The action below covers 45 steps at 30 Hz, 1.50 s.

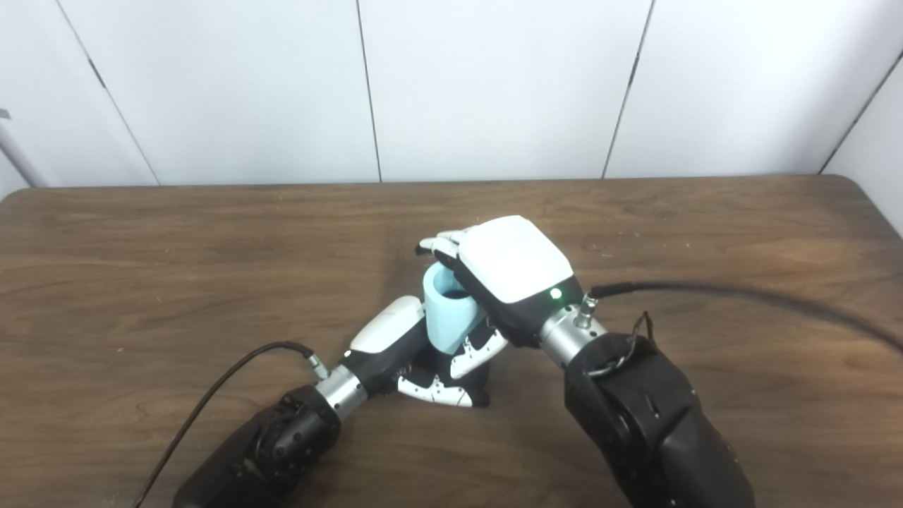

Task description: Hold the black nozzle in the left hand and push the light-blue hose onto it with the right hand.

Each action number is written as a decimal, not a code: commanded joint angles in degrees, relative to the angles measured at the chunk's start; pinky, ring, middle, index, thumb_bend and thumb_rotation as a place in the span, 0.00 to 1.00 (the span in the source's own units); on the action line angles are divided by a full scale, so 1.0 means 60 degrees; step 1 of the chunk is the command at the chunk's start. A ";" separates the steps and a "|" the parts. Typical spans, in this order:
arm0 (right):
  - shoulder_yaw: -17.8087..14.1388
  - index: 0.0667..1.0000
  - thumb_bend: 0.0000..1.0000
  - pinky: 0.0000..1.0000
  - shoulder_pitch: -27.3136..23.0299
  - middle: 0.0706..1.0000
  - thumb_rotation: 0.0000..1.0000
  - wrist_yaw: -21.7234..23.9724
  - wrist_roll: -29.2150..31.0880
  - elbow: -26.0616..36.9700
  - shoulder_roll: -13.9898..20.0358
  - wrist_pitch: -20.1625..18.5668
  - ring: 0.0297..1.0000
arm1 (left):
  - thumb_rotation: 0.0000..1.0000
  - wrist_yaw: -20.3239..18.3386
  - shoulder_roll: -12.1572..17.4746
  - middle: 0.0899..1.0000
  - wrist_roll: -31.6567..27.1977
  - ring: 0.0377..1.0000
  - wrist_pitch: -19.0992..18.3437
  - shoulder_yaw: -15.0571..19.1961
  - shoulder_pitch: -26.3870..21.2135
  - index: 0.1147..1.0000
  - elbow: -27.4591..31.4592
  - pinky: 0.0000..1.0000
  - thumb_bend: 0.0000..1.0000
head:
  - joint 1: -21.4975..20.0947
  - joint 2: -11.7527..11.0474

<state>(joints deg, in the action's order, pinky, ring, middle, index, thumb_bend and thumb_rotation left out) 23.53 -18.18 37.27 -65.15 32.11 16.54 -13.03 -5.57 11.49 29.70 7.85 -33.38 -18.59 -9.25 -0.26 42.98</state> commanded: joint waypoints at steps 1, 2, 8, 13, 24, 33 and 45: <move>0.0098 0.86 0.84 0.80 0.0744 0.87 0.35 0.0579 0.0394 -0.0343 0.0138 0.0154 0.83 | 0.44 -0.1441 0.0482 0.68 0.0292 0.84 -0.1029 -0.0439 0.0854 0.42 -0.0654 0.82 0.57 | -0.0008 0.0002; 0.0047 0.86 0.84 0.80 0.0805 0.87 0.35 0.0369 0.0503 -0.0339 0.0136 0.0237 0.83 | 0.44 -0.1438 0.0477 0.68 0.0291 0.84 -0.1024 -0.0440 0.0850 0.42 -0.0663 0.82 0.57 | 0.0001 0.0008; -0.0118 0.87 0.84 0.84 0.1197 0.88 0.34 -0.0149 0.0803 0.0136 0.0173 0.0425 0.85 | 0.44 -0.1437 0.0459 0.68 0.0275 0.84 -0.1003 -0.0434 0.0823 0.43 -0.0690 0.82 0.57 | 0.0013 0.0013; 0.0029 0.86 0.83 0.86 0.1817 0.89 0.35 -0.0074 0.0418 0.1083 0.0275 0.0731 0.86 | 0.44 -0.1419 0.0467 0.68 0.0289 0.84 -0.0967 -0.0451 0.0791 0.42 -0.0765 0.82 0.57 | -0.0020 -0.0009; 0.0160 0.85 0.81 0.91 0.2053 0.90 0.37 -0.0474 -0.0545 0.1560 0.0280 0.1849 0.87 | 0.48 -0.1370 0.0545 0.68 0.0294 0.85 -0.0849 -0.0507 0.0794 0.41 -0.0765 0.83 0.60 | -0.0031 -0.0005; -0.0492 0.85 0.78 0.92 0.1644 0.90 0.40 -0.0241 -0.0270 0.1611 0.0164 0.1702 0.88 | 0.45 -0.1343 0.0481 0.67 0.0298 0.85 -0.0866 -0.0520 0.0758 0.41 -0.0848 0.83 0.57 | 0.0006 -0.0050; -0.3465 0.87 0.79 0.75 0.0864 0.88 0.30 -0.0716 0.2448 0.1983 -0.1513 -0.0627 0.85 | 0.47 -0.1627 0.0510 0.70 -0.0033 0.85 -0.1066 -0.0405 0.0746 0.48 -0.0679 0.82 0.60 | 0.0013 -0.0125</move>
<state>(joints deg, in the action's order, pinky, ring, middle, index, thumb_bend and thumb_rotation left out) 4.61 -11.09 36.58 -53.33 41.39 8.35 -15.81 -6.01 11.50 28.83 7.99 -33.86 -18.22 -8.42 -0.18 42.19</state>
